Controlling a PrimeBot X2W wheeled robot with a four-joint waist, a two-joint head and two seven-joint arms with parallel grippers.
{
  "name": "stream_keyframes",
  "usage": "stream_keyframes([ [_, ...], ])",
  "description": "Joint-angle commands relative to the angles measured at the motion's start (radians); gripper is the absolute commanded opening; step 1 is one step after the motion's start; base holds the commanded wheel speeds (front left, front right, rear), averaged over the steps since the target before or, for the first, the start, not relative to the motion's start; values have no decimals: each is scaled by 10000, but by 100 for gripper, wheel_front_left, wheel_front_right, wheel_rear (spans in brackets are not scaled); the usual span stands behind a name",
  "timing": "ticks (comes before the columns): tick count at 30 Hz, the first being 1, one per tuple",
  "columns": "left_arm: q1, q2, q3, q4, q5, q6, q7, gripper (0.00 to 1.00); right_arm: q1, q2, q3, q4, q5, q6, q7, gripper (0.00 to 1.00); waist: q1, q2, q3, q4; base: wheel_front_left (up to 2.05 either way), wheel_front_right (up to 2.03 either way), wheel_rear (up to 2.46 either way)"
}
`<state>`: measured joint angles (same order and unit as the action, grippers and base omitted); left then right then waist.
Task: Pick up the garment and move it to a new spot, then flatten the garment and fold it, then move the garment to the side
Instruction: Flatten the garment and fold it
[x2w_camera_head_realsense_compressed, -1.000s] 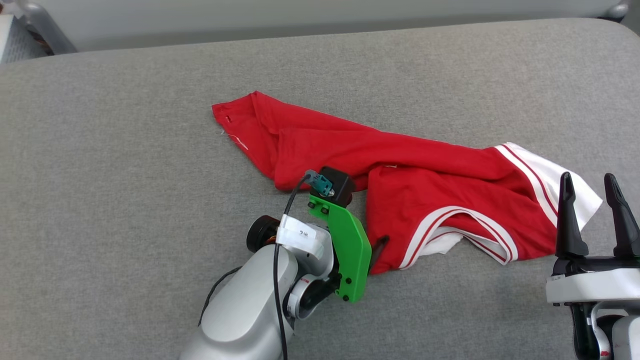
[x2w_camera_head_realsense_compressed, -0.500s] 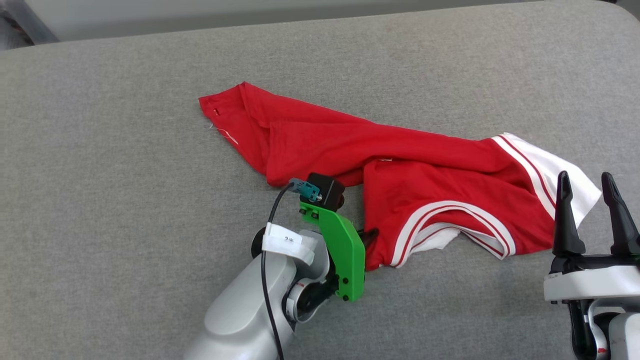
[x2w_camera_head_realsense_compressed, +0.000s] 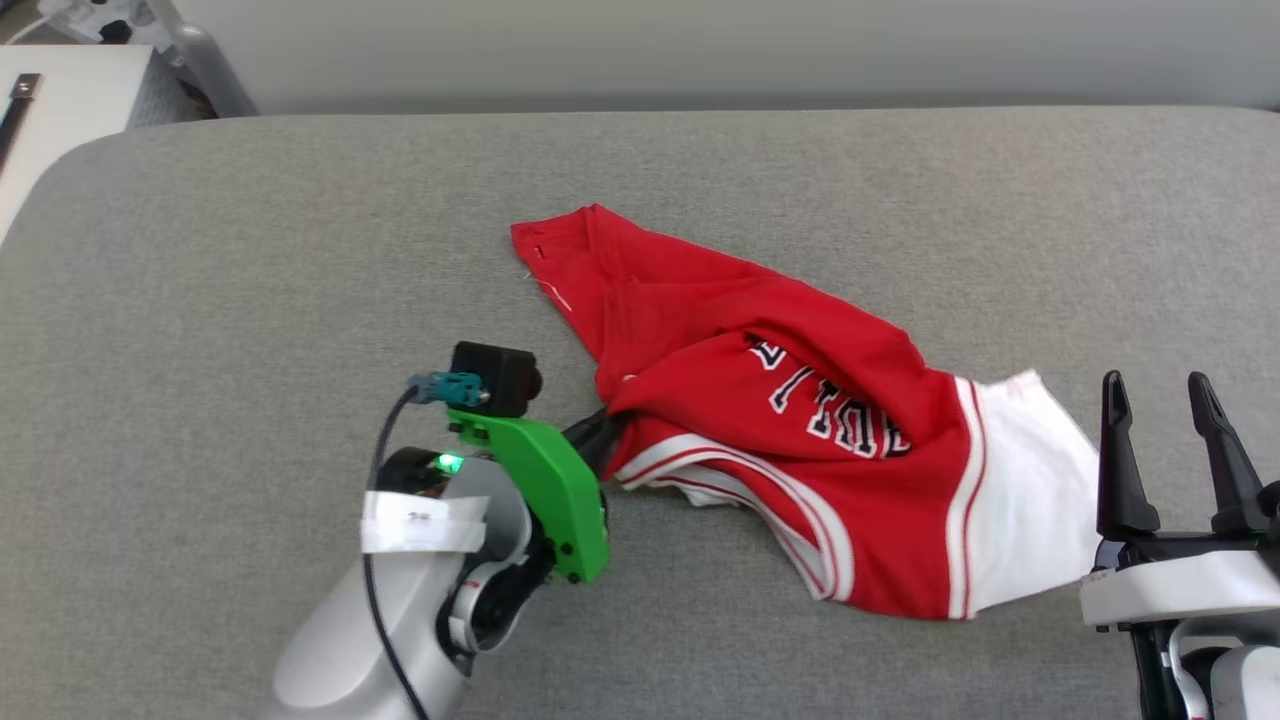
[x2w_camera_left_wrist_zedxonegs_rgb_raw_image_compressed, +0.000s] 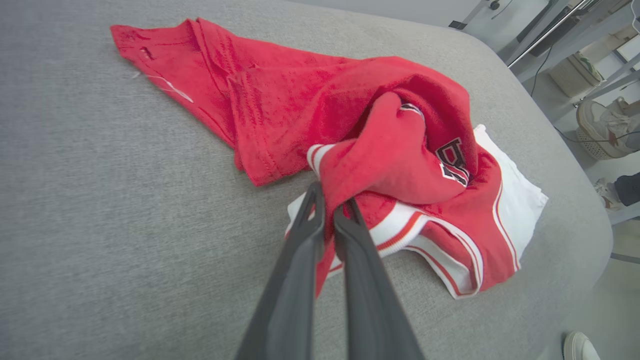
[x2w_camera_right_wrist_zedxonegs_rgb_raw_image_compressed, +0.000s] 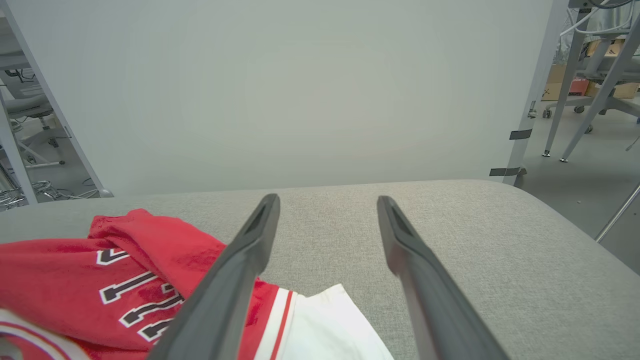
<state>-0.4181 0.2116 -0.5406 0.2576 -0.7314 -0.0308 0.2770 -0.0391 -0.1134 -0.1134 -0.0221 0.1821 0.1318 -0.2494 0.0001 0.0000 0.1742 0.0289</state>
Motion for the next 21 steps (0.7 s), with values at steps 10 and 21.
stream_keyframes([
  [10,649,2136,465,-2893,1493,1571,534,0,276,62,263,238,135,-11,39,100,-1,0,-665,923,0,0,0],
  [21,1284,1463,-1561,-1707,1808,1107,1787,0,159,42,430,463,208,-11,78,100,-1,0,-380,269,0,0,0],
])
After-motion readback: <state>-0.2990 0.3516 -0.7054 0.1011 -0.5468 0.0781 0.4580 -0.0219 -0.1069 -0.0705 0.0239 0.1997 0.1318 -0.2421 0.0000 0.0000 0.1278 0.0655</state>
